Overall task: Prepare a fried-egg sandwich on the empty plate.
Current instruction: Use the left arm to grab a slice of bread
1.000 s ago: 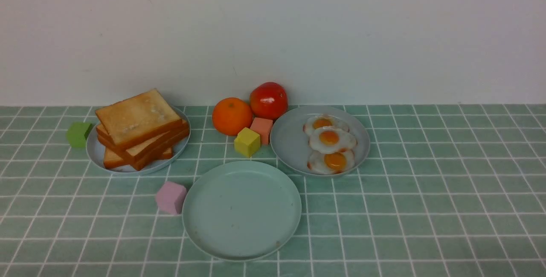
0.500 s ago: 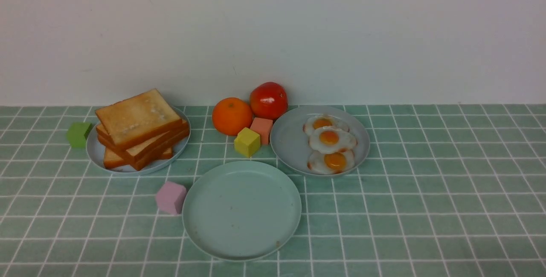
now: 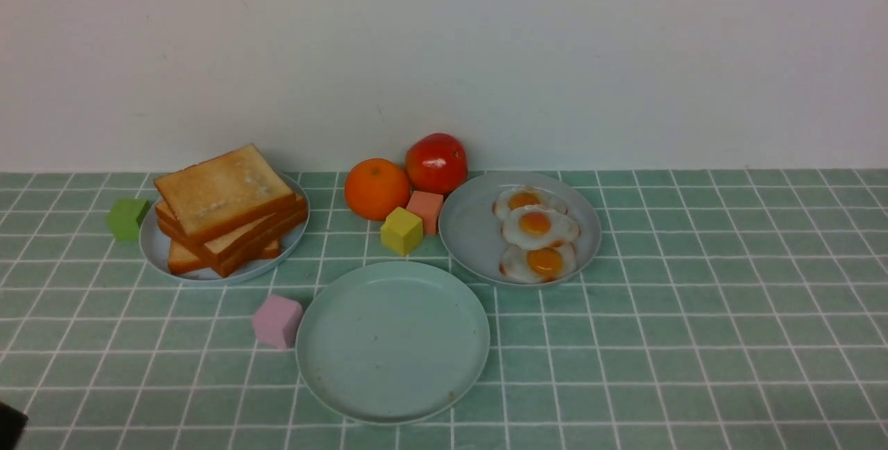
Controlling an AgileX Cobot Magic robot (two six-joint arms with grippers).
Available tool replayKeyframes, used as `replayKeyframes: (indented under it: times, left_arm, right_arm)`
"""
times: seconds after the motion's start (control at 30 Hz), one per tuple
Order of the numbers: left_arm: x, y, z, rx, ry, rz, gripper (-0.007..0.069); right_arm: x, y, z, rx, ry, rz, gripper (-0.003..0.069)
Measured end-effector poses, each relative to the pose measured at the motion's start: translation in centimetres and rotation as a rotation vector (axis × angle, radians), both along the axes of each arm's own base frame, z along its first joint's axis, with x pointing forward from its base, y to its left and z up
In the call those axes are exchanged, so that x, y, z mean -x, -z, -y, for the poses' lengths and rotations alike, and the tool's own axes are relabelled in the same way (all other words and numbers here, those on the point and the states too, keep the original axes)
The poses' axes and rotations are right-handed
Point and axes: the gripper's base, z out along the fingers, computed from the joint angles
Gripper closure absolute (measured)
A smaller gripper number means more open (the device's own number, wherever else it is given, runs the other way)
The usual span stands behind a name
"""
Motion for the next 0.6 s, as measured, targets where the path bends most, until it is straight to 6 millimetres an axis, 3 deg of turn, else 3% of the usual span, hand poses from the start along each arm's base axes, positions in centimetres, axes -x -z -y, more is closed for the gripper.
replayKeyframes:
  times: [0.1, 0.27, 0.3, 0.33, 0.5, 0.6]
  left_arm:
    - [0.1, -1.0, -0.4, 0.108, -0.035, 0.105, 0.0389]
    - [0.3, -2.8, -0.2, 0.059, -0.021, 0.124, 0.0501]
    - [0.2, -4.3, 0.0, -0.016, -0.003, 0.084, 0.0581]
    - [0.0, -5.0, 0.1, -0.053, 0.004, 0.044, 0.0614]
    - [-2.7, -9.2, 0.4, -0.310, 0.058, -0.240, 0.0638]
    - [-5.0, -10.7, 0.7, -0.428, 0.136, -0.432, 0.0638]
  right_arm:
    - [0.0, 0.0, 0.0, 0.000, 0.000, 0.000, 0.0419]
    - [0.0, 0.0, 0.0, 0.000, 0.000, 0.000, 0.0419]
    - [0.0, 0.0, 0.0, 0.000, 0.000, 0.000, 0.0419]
    - [0.0, 0.0, 0.0, 0.000, 0.000, 0.000, 0.0419]
    - [0.0, 0.0, 0.0, 0.000, 0.000, 0.000, 0.0419]
    - [0.0, 0.0, 0.0, 0.000, 0.000, 0.000, 0.0419]
